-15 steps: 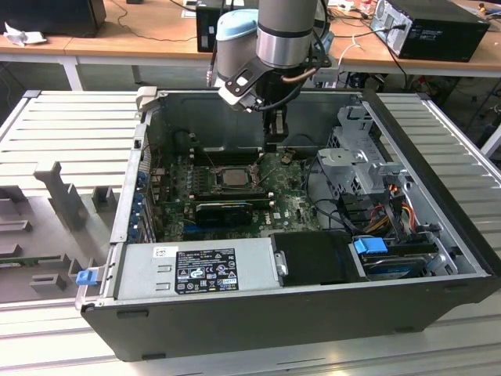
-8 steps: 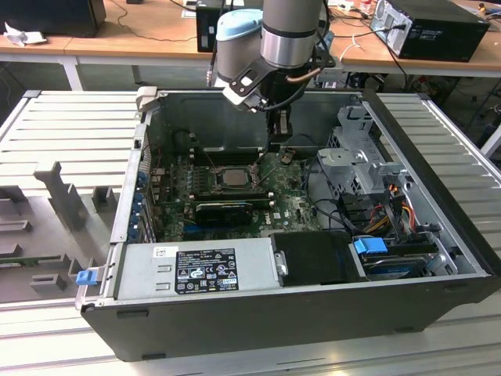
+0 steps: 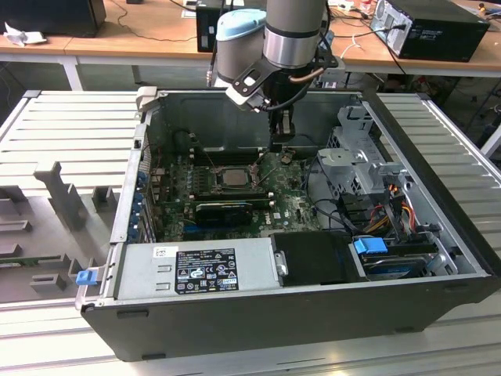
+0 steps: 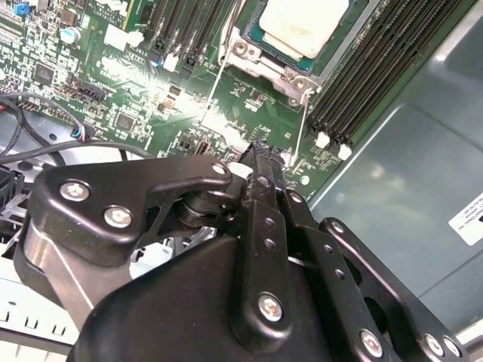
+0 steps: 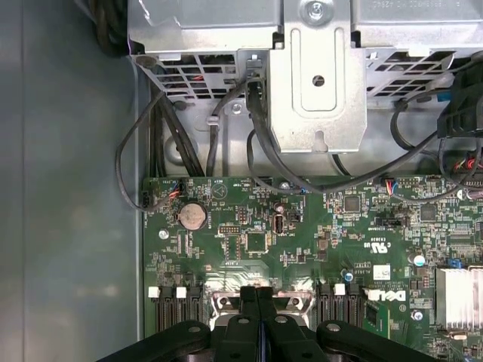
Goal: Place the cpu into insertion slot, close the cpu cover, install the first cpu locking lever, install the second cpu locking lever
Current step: 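Close the cpu cover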
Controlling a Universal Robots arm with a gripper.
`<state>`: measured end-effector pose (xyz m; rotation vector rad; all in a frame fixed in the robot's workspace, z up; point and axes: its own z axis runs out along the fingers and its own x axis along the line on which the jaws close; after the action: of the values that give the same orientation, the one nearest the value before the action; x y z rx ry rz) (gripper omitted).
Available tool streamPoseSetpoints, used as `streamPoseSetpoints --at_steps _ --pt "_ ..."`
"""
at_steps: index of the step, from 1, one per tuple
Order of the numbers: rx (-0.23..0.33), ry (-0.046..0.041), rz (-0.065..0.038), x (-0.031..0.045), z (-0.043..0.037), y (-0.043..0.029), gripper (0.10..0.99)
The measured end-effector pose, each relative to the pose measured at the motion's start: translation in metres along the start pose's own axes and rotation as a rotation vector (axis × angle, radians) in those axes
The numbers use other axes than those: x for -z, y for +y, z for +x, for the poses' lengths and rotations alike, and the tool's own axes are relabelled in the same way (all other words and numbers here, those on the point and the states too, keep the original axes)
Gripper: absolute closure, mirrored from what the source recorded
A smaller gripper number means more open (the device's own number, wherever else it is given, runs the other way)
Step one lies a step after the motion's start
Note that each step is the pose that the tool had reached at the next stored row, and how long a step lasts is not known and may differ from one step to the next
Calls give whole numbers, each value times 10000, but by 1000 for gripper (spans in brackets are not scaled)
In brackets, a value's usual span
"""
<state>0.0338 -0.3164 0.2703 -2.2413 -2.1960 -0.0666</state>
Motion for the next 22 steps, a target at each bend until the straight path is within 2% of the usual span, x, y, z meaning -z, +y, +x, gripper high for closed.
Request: streamPoseSetpoints --at_steps 10,14,22 --pt "0 0 0 -3 2 88 980" --pt "-1 1 0 -10 3 177 980" --pt "-1 3 1 -181 -2 204 980"
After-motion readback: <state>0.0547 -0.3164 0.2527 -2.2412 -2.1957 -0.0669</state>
